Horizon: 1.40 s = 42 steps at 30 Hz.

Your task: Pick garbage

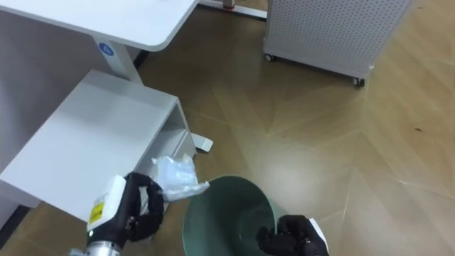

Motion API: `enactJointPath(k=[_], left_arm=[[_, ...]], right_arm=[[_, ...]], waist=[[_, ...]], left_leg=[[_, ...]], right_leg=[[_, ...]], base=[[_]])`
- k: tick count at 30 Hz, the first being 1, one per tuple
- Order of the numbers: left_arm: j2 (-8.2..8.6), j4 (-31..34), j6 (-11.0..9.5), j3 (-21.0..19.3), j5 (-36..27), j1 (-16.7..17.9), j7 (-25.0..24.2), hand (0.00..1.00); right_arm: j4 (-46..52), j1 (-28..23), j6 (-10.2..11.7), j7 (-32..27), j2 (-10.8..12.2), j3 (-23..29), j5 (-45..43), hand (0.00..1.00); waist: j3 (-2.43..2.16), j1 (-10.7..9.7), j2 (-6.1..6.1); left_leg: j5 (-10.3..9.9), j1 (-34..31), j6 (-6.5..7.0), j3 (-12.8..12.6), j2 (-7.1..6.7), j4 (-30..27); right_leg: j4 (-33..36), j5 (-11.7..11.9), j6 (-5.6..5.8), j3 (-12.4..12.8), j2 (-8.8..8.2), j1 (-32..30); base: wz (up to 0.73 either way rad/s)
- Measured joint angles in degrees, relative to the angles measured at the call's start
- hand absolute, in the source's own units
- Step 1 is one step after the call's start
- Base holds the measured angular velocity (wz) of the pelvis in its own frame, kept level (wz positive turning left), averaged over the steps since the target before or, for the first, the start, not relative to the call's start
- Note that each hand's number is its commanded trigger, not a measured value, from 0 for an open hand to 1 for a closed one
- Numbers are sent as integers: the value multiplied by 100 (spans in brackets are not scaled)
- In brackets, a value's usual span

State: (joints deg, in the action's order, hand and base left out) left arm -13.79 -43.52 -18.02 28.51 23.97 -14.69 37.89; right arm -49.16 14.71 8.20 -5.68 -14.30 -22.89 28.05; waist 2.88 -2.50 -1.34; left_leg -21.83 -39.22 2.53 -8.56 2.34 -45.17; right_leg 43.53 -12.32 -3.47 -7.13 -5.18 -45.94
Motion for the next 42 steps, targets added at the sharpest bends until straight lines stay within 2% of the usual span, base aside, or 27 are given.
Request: enactJointPath(k=[5, 11, 18, 24, 29, 31, 32, 42], left_arm=[[57, 226, 0, 196, -530, 162, -630, 100], [60, 288, 0, 281, -881, 383, -1363, 100], [139, 295, 2, 371, -881, 549, -2026, 100], [228, 309, 1, 526, -1095, 585, -2464, 100], [318, 311, 1, 695, -1098, 635, -2871, 100], [322, 311, 1, 727, -1098, 647, -2987, 7], [337, 311, 1, 744, -1098, 650, -3041, 0], [378, 326, 2, 779, -1101, 650, -3491, 0]], right_arm=[[0, 0, -1, 73, 11, -1, 167, 100], [-195, 57, 2, 190, 85, 0, 160, 100], [-215, 104, 7, 209, 89, -1, 47, 100], [-219, 103, 151, 211, 108, -6, 47, 100], [-397, 117, 314, 293, 210, -1, 89, 100], [-457, 116, 314, 347, 236, -2, 90, 100], [-469, 116, 314, 370, 239, -2, 90, 100], [-489, 117, 319, 486, 239, -2, 90, 100]], waist=[[-2, 117, 2], [-3, 122, 5], [-14, 122, 26], [-18, 119, 31], [-46, 118, 74], [-54, 118, 87], [-54, 119, 87], [-54, 142, 85]], left_leg=[[41, 23, 6, -96, 52, 152], [45, 42, 16, -112, 81, 190], [48, -23, 20, -93, 79, 182], [48, -28, 20, -105, 83, 195], [49, -15, 20, -106, 85, 218], [49, -14, 20, -106, 86, 222], [49, -15, 20, -106, 86, 224], [49, -16, 20, -103, 88, 246]], right_leg=[[-230, 135, 21, 67, 95, 5], [-316, 158, 28, 53, 103, 50], [-304, 158, 28, 46, 97, -11], [-325, 160, 30, 43, 103, -14], [-349, 163, 31, 45, 111, -3], [-355, 164, 32, 45, 113, -2], [-360, 166, 35, 47, 113, -1], [-387, 170, 40, 43, 116, 2]], base=[[-13], [-2], [0], [0], [0], [0], [0], [0]])
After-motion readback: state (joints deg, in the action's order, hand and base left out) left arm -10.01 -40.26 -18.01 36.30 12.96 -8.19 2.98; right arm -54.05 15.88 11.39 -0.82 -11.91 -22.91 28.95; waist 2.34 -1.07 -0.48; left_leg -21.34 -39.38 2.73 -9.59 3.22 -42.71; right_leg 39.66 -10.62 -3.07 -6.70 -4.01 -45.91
